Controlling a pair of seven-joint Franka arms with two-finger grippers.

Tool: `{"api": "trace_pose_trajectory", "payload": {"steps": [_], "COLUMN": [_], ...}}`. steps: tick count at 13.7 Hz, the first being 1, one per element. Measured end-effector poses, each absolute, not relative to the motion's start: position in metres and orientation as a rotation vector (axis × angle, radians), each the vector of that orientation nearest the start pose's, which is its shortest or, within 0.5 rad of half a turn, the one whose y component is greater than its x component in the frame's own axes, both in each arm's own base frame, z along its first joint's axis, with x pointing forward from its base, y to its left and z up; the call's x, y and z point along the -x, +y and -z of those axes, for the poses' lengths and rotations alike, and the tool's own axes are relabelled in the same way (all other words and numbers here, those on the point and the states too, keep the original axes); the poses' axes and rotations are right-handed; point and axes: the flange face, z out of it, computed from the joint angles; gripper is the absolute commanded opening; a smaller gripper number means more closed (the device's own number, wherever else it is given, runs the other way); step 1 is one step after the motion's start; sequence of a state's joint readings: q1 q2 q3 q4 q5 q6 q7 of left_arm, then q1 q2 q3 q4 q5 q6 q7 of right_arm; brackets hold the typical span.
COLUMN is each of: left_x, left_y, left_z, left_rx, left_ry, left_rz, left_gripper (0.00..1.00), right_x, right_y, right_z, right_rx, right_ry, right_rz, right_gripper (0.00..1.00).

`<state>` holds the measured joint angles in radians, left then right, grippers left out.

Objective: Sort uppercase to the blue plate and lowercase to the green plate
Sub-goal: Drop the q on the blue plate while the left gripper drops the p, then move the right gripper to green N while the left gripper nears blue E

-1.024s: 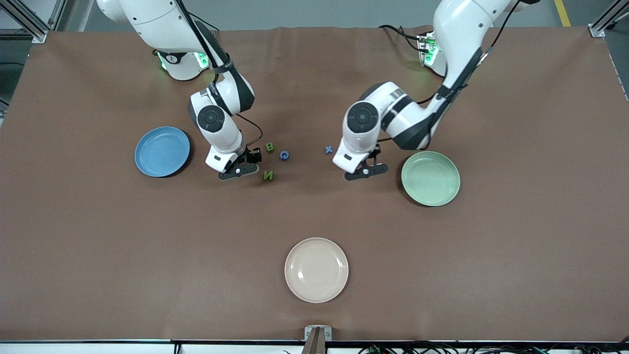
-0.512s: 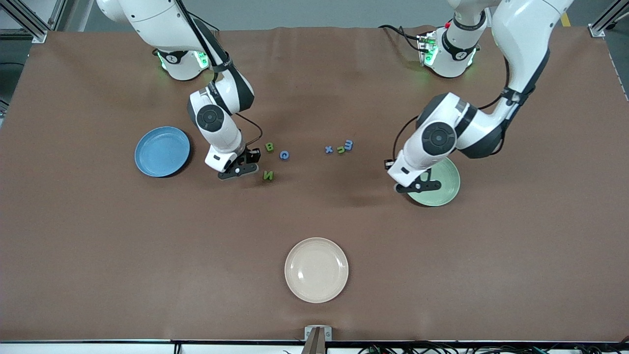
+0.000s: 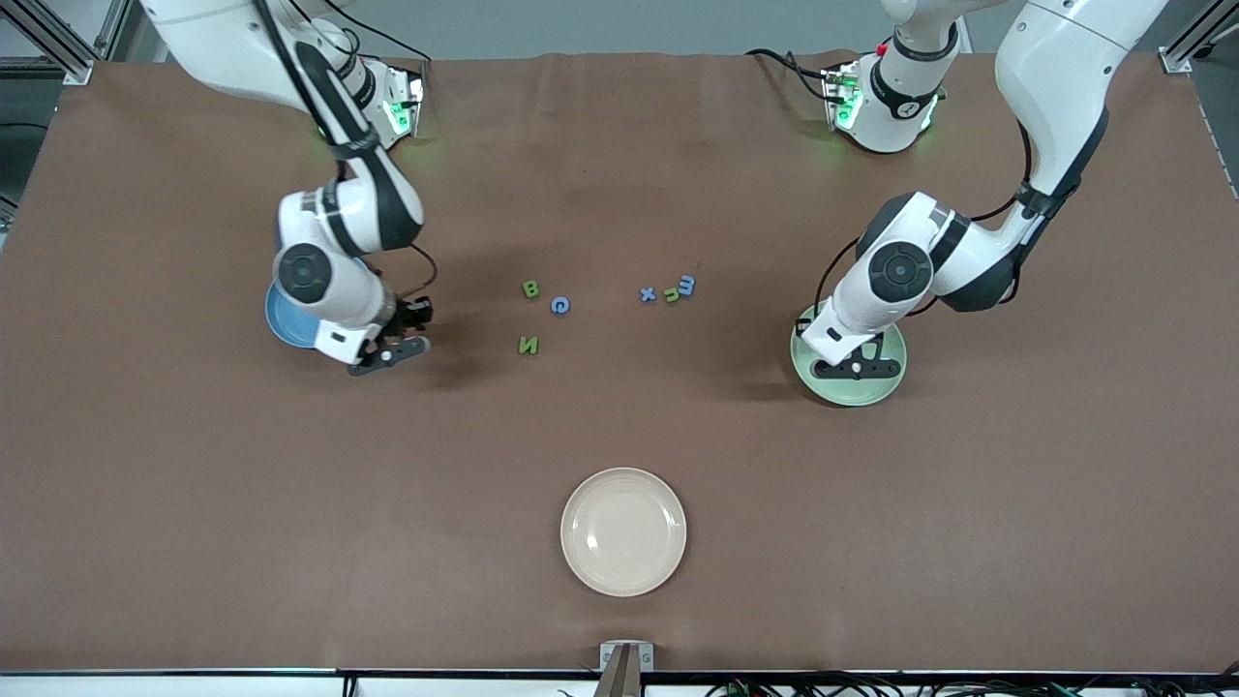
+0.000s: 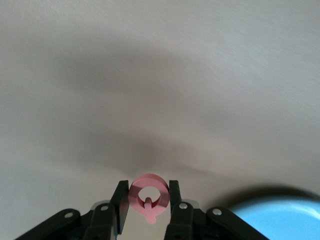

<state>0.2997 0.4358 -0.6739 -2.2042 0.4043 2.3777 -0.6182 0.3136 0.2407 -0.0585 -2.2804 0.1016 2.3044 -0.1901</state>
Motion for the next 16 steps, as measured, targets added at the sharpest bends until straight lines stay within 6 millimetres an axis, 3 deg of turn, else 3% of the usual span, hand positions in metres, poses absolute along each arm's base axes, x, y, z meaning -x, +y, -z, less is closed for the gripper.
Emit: {"api": "trace_pose_trajectory", "payload": {"steps": [3,4,5,6,7,8,9,10,12,16], "left_x": [-0.487,-0.486,-0.487,-0.487,-0.488,-0.488,-0.489,-0.490,-0.491,-0.490], "left_y": [-0.198,-0.197,-0.195,-0.193,-0.192,-0.191,-0.192,-0.193,-0.201,-0.251], "left_z": [-0.201,-0.200,-0.200,-0.200,-0.200,-0.200,-0.200,-0.201,-0.207,-0.237], "left_rx": [3.077,3.072,3.070,3.068,3.068,3.070,3.072,3.075,3.085,3.124], "left_ry": [0.111,0.116,0.117,0.116,0.118,0.126,0.129,0.131,0.150,0.269], "left_rz": [-0.187,-0.185,-0.183,-0.181,-0.181,-0.178,-0.173,-0.167,-0.146,-0.059], "left_gripper": [0.26,0.36,0.58,0.66,0.76,0.79,0.92,1.00,1.00,1.00], "right_x": [-0.485,-0.481,-0.477,-0.473,-0.469,-0.466,-0.464,-0.463,-0.463,-0.463], "right_y": [0.093,0.077,0.059,0.042,0.030,0.022,0.018,0.016,0.016,0.021], "right_z": [-0.282,-0.292,-0.297,-0.296,-0.292,-0.287,-0.283,-0.281,-0.279,-0.279], "right_rx": [3.018,3.014,3.010,3.007,3.004,3.002,3.003,3.004,3.008,3.021], "right_ry": [-0.594,-0.585,-0.568,-0.544,-0.521,-0.505,-0.493,-0.489,-0.488,-0.448], "right_rz": [-0.440,-0.463,-0.477,-0.486,-0.499,-0.505,-0.506,-0.502,-0.490,-0.490], "right_gripper": [0.02,0.02,0.03,0.05,0.17,0.53,1.00,1.00,1.00,1.00]}}
